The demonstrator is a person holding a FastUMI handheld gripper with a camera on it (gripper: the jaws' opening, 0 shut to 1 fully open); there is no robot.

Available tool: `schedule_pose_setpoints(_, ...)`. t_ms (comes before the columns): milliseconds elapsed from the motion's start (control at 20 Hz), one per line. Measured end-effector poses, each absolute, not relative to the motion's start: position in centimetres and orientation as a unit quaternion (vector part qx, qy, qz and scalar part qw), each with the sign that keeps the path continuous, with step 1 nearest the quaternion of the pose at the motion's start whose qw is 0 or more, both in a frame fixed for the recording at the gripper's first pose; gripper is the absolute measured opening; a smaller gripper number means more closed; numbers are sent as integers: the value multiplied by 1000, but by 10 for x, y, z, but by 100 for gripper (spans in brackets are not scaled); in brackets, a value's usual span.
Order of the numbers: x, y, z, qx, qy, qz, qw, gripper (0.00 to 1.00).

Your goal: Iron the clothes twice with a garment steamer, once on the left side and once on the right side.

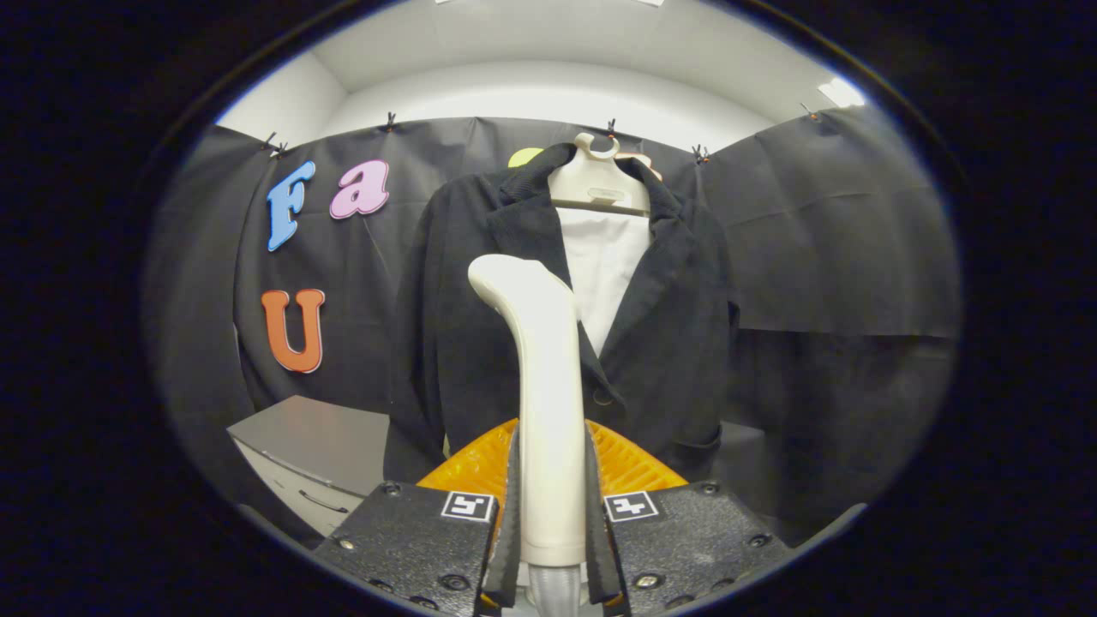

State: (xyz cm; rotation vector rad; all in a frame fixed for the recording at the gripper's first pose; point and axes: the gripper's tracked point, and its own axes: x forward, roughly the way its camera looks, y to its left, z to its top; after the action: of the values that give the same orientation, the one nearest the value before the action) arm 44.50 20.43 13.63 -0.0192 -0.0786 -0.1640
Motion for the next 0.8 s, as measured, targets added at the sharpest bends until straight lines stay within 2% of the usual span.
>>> schedule_pose_setpoints(800,425,206,80,-34,33,-78,996,34)
